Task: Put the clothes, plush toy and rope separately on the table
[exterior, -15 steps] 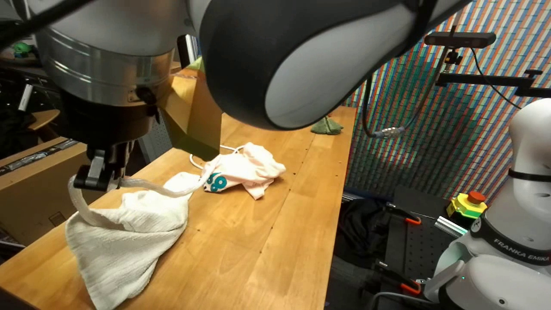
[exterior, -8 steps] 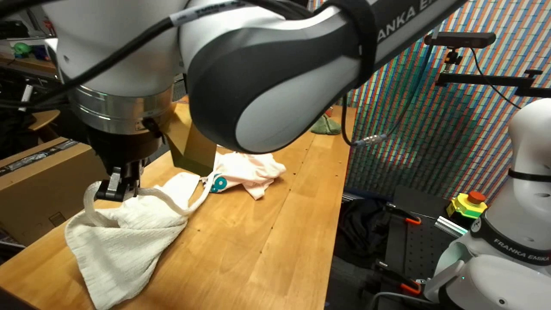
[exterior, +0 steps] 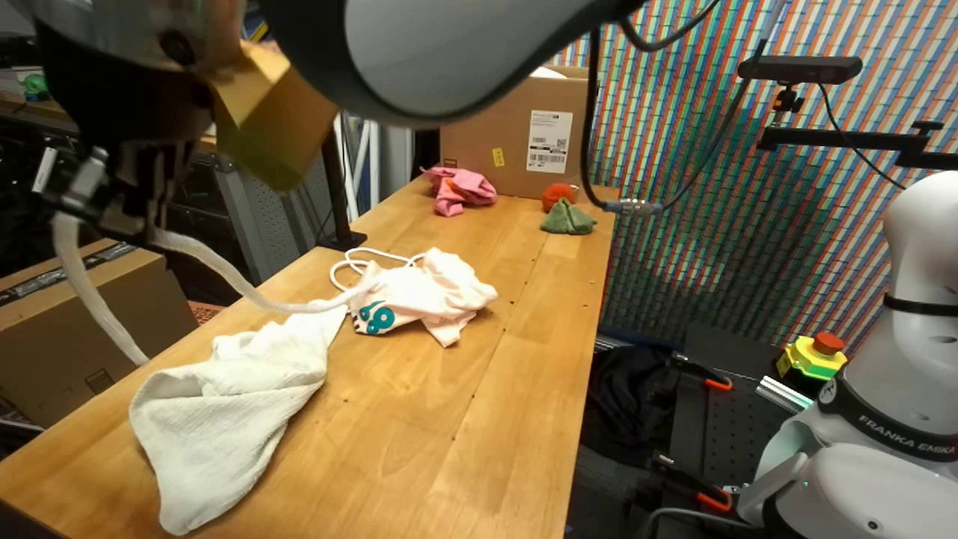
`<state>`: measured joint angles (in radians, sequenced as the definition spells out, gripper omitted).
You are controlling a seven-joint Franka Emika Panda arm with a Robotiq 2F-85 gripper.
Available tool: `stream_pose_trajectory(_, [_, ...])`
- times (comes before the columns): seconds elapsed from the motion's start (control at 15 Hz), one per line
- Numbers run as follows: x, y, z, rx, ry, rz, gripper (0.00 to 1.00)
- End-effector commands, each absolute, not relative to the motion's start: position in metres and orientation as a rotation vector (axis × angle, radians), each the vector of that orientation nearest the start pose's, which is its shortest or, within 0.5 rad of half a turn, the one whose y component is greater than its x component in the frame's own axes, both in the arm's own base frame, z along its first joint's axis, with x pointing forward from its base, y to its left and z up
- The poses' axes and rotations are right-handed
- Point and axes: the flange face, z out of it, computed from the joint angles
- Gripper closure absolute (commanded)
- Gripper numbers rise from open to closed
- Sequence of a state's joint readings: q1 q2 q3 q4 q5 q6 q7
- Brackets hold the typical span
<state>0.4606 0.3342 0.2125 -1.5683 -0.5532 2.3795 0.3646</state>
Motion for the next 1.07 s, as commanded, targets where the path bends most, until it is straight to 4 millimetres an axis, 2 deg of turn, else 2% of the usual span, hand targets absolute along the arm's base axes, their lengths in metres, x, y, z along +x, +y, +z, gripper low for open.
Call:
stream_pose_trajectory(0.0, [0.551, 0.423, 0.593, -2.885, -0.772, -1.199, 0.91])
stream_pose_trajectory(0.13, [0.547, 0.423, 0.632, -2.838, -0.711, -1.317, 0.91])
stream_pose_trajectory(0.27, [0.542, 0.421, 0.66, -2.801, -0.688, -1.364, 0.91])
stream_pose_trajectory(0.47, [0.529, 0.414, 0.686, -2.763, -0.729, -1.314, 0.91])
stream_pose_trajectory(0.67, [0.507, 0.41, 0.691, -2.734, -0.842, -1.139, 0.91])
stream_pose_trajectory(1.0, [0.472, 0.396, 0.684, -2.667, -1.079, -0.738, 0.91])
